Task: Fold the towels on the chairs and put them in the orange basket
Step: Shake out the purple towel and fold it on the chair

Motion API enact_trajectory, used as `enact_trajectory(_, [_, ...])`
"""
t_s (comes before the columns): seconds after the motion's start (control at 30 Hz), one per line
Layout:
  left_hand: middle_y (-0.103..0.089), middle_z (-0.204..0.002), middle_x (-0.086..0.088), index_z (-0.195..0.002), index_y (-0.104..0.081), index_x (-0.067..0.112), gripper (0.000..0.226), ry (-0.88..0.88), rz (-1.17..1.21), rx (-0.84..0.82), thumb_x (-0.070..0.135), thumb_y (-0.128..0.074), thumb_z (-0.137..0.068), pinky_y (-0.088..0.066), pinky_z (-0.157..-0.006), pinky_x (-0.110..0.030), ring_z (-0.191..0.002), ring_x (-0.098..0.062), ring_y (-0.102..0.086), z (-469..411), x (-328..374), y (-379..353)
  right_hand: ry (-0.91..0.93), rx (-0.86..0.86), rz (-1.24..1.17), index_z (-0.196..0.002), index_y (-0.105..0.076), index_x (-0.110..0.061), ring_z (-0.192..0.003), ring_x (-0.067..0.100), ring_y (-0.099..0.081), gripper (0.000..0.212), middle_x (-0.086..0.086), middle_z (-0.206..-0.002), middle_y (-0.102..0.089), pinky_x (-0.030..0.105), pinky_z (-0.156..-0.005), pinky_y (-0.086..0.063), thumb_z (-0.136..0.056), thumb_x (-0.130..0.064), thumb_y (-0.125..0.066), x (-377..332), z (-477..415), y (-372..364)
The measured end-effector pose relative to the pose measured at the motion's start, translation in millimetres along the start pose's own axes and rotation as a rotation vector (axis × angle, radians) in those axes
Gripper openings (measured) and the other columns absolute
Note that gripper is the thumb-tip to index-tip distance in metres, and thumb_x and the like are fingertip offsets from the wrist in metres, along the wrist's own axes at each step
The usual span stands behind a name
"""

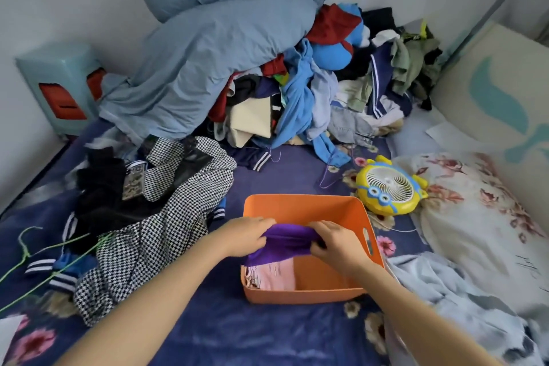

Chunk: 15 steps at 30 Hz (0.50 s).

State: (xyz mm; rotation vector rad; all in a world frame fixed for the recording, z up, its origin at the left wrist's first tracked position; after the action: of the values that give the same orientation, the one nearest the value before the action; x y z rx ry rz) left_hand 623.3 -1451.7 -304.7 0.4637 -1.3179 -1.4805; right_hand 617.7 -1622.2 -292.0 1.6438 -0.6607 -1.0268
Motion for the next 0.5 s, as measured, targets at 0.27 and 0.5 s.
enact_trajectory(0.27, [-0.053, -0.117, -0.009, -0.121, -0.044, 0.012, 0.033, 0.003, -0.042, -0.179, 0.008, -0.034, -0.09, -0.041, -0.08, -0.038, -0.107, -0.027, -0.051, -98.8, -38.8, -39.3, -0.249, -0.208, -0.075, -0.118, -0.056, -0.014, -0.1, 0.024, -0.059, 0.035, 0.005, -0.111, -0.064, 0.031, -0.079, -0.045, -0.084, -0.021, -0.053, 67.5, -43.5, -64.4])
enact_trajectory(0.5, [-0.037, -0.14, -0.015, -0.142, -0.025, 0.006, 0.059, 0.04, -0.282, -0.086, 0.0, -0.045, -0.087, -0.045, -0.084, -0.041, -0.123, -0.033, -0.039, -149.0, -58.5, -69.4, -0.17, -0.215, -0.032, -0.093, -0.062, -0.014, -0.071, 0.023, -0.066, 0.032, 0.001, -0.082, -0.066, 0.024, -0.047, -0.048, -0.062, -0.021, -0.066, 107.8, -77.9, -116.1])
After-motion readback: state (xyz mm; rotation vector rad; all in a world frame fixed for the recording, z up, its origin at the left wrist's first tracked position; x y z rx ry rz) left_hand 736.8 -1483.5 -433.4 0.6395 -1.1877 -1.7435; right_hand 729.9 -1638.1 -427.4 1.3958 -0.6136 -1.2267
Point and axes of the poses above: each hand's wrist, its own z-axis away from the middle knuckle, its own y-axis out of the back of the hand, x = y × z, the point moved 6 cm from there along -z, towards the middle knuckle
